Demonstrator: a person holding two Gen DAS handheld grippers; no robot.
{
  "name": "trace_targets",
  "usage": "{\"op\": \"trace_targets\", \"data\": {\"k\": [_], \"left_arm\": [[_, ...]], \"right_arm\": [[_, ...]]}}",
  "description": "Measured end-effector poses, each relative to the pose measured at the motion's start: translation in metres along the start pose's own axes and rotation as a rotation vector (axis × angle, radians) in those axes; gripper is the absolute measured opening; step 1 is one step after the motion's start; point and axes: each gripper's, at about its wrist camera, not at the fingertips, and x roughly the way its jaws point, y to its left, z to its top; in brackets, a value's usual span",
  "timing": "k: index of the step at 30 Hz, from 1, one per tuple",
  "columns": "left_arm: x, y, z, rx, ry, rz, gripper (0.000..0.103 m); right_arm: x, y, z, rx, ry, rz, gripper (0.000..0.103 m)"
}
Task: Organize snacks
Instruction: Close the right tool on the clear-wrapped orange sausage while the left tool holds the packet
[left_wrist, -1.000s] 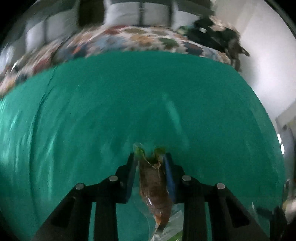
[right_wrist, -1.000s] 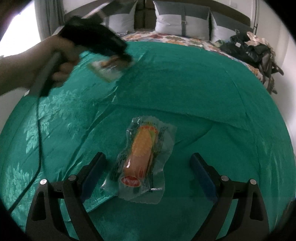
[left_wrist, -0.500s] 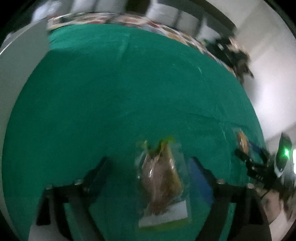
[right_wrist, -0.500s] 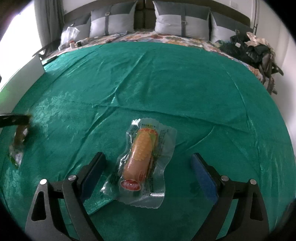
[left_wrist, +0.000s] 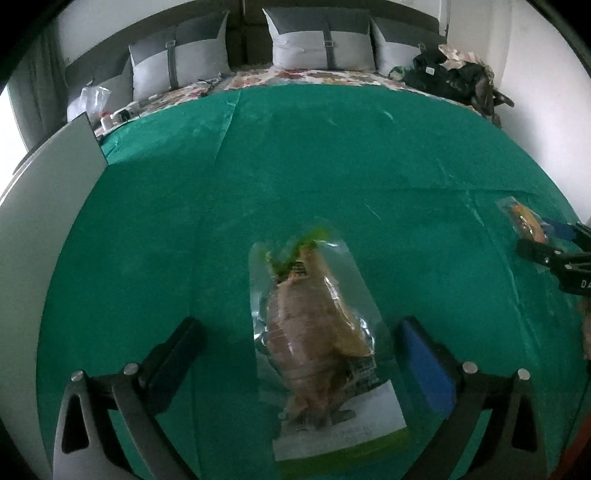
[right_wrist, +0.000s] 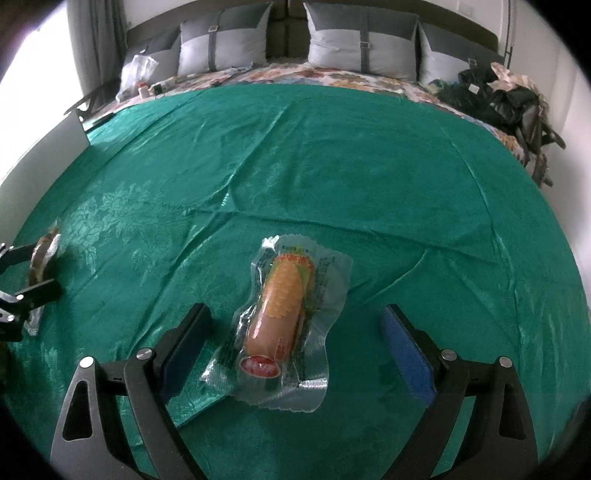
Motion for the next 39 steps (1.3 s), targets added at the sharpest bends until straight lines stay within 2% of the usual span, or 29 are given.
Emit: {"op": "trace_targets", "data": {"k": [6, 9, 12, 14, 17, 19, 23, 27, 39], "left_arm": [[0.004, -0.005, 0.005, -0.001, -0.001, 0.0, 0.103], [0.004, -0.004, 0.005, -0.001, -0.001, 0.0, 0.103], [0.004, -0.004, 0.005, -0.001, 0.0, -0.001, 0.103], [0.005, -0.004, 0.006, -0.001, 0.0, -0.001, 0.103], [0.005, -0.004, 0.006, 0.0, 0.0, -0.001, 0.103], [0.004, -0.003, 0.005, 0.0, 0.0, -0.001, 0.103], [0.005, -0.004, 0.006, 0.0, 0.0, -0.001, 0.103], [0.005, -0.004, 0.006, 0.0, 0.0, -0.002, 0.103], [0.005, -0.003, 0.006, 0.0, 0.0, -0.003, 0.103]], "right_arm": [[-0.002, -0.002, -0.001, 0.008, -0.009, 0.018, 0.094], [-0.025, -0.023, 0.001, 0.147, -0.098, 0.117, 0.093], [-0.047, -0.041, 0.002, 0.216, -0.166, 0.097, 0.093], [-0.05, -0.052, 0.0, 0.25, -0.161, 0.056, 0.093], [-0.041, -0.057, -0.001, 0.302, -0.118, 0.088, 0.093], [-0.032, -0.043, 0.002, 0.266, -0.091, 0.107, 0.093], [-0.014, -0.007, 0.005, 0.141, -0.033, 0.091, 0.093], [0.001, 0.022, 0.002, -0.003, 0.011, -0.029, 0.095], [-0.003, 0.021, -0.002, 0.005, 0.007, -0.009, 0.095]]}}
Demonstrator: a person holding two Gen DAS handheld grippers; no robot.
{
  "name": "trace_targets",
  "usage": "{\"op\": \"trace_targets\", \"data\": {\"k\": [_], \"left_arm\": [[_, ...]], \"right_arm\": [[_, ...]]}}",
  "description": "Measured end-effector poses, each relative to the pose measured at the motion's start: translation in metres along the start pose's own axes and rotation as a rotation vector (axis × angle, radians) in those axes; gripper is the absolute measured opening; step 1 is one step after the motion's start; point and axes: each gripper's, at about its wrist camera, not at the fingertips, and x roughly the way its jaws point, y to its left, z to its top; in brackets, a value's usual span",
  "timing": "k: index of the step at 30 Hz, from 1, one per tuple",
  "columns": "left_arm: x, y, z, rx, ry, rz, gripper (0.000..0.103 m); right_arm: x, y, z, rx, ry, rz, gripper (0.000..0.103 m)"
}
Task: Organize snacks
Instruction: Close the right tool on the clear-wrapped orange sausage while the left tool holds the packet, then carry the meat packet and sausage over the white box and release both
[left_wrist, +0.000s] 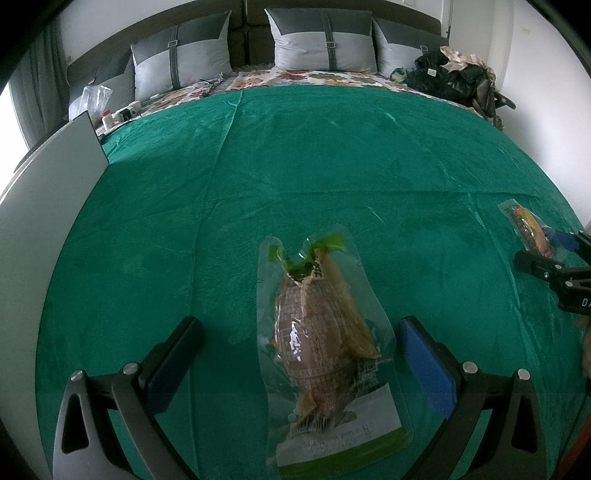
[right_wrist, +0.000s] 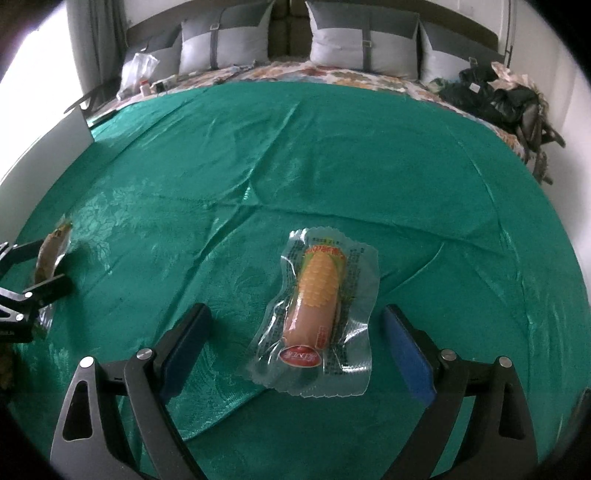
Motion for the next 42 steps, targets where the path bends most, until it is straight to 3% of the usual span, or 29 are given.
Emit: {"op": "trace_targets", "data": {"k": [8, 10, 13, 14, 16, 17, 18, 20, 23, 26, 34, 38, 42], "left_arm": [[0.0, 0.0, 0.001, 0.0, 0.001, -0.001, 0.103], [0.001, -0.004, 0.004, 0.008, 0.01, -0.005, 0.103], [0.009, 0.001, 0.025, 0.056, 0.11, -0.034, 0.103], [0.013, 0.001, 0.031, 0.066, 0.157, -0.037, 0.103], [0.017, 0.0, 0.039, 0.072, 0.222, -0.04, 0.1], [0.014, -0.001, 0.041, 0.077, 0.217, -0.044, 0.083], [0.007, -0.002, 0.042, 0.091, 0.195, -0.058, 0.059], [0.001, -0.001, 0.038, 0.1, 0.188, -0.056, 0.056], [-0.017, 0.014, 0.027, 0.046, 0.14, -0.107, 0.045], [-0.038, 0.033, 0.015, -0.052, 0.121, -0.184, 0.044], [-0.117, 0.095, -0.006, -0.297, 0.009, -0.321, 0.044], [-0.178, 0.145, 0.001, -0.374, -0.099, -0.345, 0.044], [-0.233, 0.22, 0.01, -0.434, -0.176, -0.25, 0.045]], "right_arm": [[0.002, -0.002, 0.0, -0.001, 0.015, 0.003, 0.095], [0.005, -0.004, 0.011, -0.021, 0.103, 0.015, 0.095], [0.012, -0.013, 0.03, -0.031, 0.257, 0.017, 0.092], [0.014, -0.015, 0.034, -0.023, 0.288, 0.019, 0.089], [0.013, -0.015, 0.045, -0.039, 0.305, 0.02, 0.055], [0.013, -0.014, 0.05, -0.037, 0.329, 0.033, 0.038], [0.012, -0.014, 0.053, -0.032, 0.351, 0.035, 0.035], [0.006, -0.013, 0.056, -0.039, 0.347, 0.034, 0.026], [-0.012, -0.017, 0.055, 0.038, 0.324, 0.1, 0.023], [-0.027, -0.018, 0.046, 0.072, 0.297, 0.122, 0.023], [-0.069, 0.002, 0.04, 0.24, 0.188, 0.341, 0.023], [-0.087, 0.057, 0.058, 0.21, 0.148, 0.444, 0.023], [-0.106, 0.152, 0.104, 0.127, 0.09, 0.6, 0.023]]}}
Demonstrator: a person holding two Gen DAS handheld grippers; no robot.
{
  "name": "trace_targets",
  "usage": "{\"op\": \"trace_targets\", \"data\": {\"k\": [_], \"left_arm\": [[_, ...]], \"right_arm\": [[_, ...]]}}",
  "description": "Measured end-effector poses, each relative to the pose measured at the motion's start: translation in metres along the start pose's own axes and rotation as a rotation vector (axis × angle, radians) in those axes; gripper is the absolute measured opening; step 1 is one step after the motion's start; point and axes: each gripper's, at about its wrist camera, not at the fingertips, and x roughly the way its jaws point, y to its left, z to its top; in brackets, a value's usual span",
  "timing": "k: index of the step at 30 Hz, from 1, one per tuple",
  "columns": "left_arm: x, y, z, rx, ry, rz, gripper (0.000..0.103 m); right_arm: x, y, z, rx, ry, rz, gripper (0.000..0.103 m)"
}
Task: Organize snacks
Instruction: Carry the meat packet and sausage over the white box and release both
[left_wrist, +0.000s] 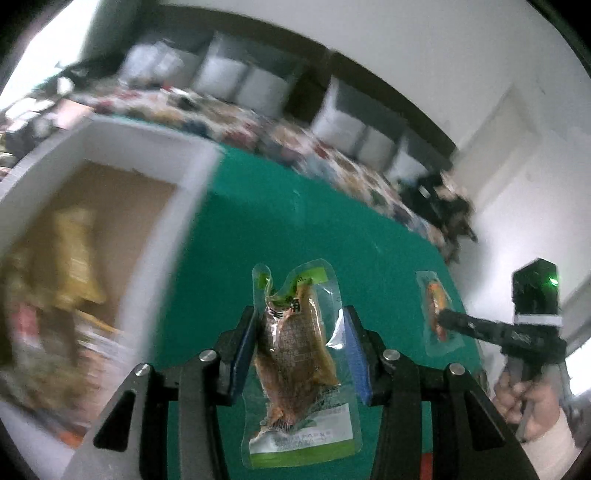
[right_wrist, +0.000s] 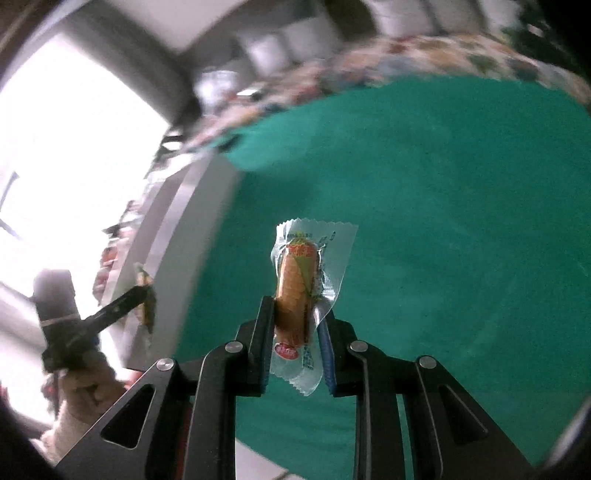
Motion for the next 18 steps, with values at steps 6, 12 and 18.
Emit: {"op": "trace_targets", "data": {"k": [6, 12, 18], "left_arm": [[-0.055, 0.102, 0.037, -0.038, -0.054, 0.29, 0.046], [-0.064, 0.176, 0.019, -0.084, -0.016, 0.503, 0.058], [-0.072, 0.176, -0.001, -0.015, -0.075, 0.568, 0.088]], "right_arm": [[0.065, 0.151, 0.023, -0.179, 0.033, 0.189, 0.024], [0.151, 0.264, 0.021, -0.355, 0.099, 0.189, 0.029], [0.176, 0.286, 0.005, -0.449, 0.06, 0.108, 0.07]]}}
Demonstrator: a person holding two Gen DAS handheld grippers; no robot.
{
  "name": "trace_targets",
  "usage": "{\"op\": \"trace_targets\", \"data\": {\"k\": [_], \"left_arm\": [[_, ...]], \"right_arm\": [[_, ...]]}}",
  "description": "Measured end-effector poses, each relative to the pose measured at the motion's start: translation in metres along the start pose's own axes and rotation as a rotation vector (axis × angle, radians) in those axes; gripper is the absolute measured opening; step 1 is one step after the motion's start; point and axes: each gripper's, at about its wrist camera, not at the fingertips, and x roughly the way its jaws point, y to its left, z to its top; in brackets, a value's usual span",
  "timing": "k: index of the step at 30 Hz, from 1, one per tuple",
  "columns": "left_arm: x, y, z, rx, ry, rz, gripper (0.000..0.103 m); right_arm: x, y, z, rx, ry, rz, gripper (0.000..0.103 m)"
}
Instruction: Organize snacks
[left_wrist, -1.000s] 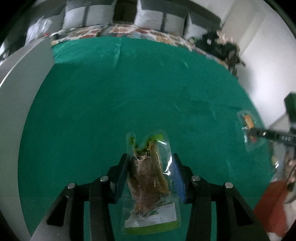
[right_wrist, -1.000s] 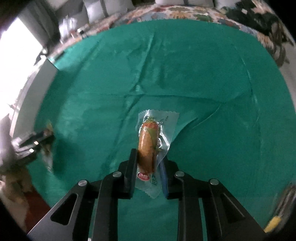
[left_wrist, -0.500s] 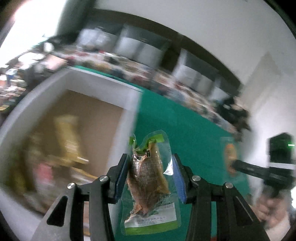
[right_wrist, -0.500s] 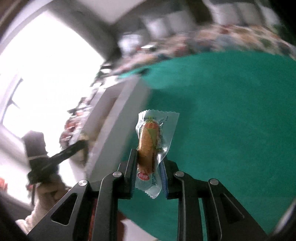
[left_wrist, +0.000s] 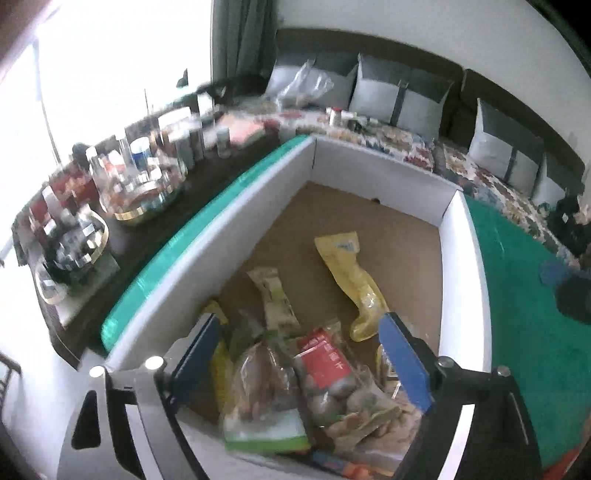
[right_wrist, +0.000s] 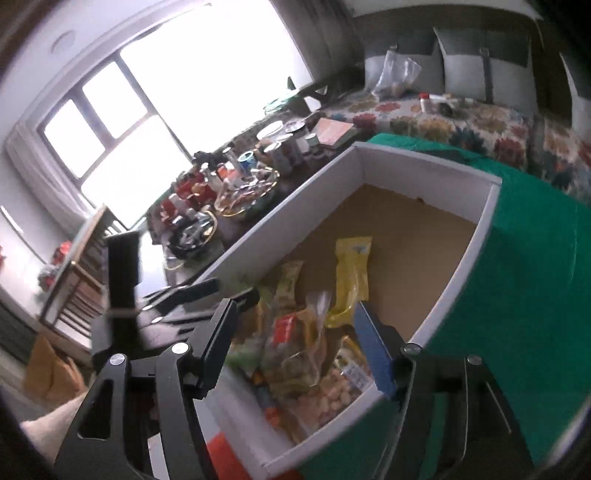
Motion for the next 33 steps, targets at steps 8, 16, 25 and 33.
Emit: {"op": "trace_targets", "data": {"k": [8, 16, 25, 33], "left_arm": [[-0.052, -0.028, 0.007, 0.109, -0.134, 0.182, 0.103], [-0.074, -0.028, 0.007, 0.017, -0.159, 0.21, 0.103], [-0.083, -0.024, 0.008, -0.005, -0.192, 0.259, 0.103], [-0.089, -0.014, 0.013, -0.013, -0.21, 0.262, 0.103]], "right_arm": [[-0.066, 0.002, -0.002, -0.108, -0.268, -0.067, 0.088], [-0.073, -0.007, 0.008, -0.102, -0.237, -0.209, 0.088], [-0.052, -0.004, 0.001, -0.157, -0.104, -0.287, 0.088], [-0.04, 0.0, -0.002, -0.149, -0.005, -0.298, 0.088]]}}
